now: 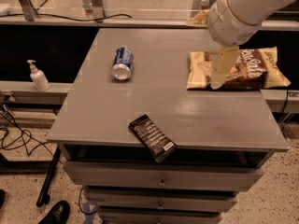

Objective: Place pepsi can upright

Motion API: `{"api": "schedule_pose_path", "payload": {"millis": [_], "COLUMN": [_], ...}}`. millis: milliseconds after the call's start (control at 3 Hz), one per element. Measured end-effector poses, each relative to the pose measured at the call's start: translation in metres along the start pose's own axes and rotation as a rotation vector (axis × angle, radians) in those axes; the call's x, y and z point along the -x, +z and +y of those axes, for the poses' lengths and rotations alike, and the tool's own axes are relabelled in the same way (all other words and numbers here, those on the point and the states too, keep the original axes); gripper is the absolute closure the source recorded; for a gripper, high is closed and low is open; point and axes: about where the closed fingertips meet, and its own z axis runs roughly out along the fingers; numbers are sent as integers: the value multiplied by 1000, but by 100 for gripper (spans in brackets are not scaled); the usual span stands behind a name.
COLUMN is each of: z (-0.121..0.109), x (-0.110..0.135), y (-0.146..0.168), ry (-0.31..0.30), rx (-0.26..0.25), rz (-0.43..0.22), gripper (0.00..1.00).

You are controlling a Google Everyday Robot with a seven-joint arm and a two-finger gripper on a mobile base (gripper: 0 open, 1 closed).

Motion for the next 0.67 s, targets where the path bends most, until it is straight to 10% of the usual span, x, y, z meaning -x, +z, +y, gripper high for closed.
{"api": "schedule_pose_path", "payload": {"millis": [667], "z": [-2], "x": [2], "y": [1], "ry": [-68], "rx": [15], "rz": [-17], "gripper": [0]}}
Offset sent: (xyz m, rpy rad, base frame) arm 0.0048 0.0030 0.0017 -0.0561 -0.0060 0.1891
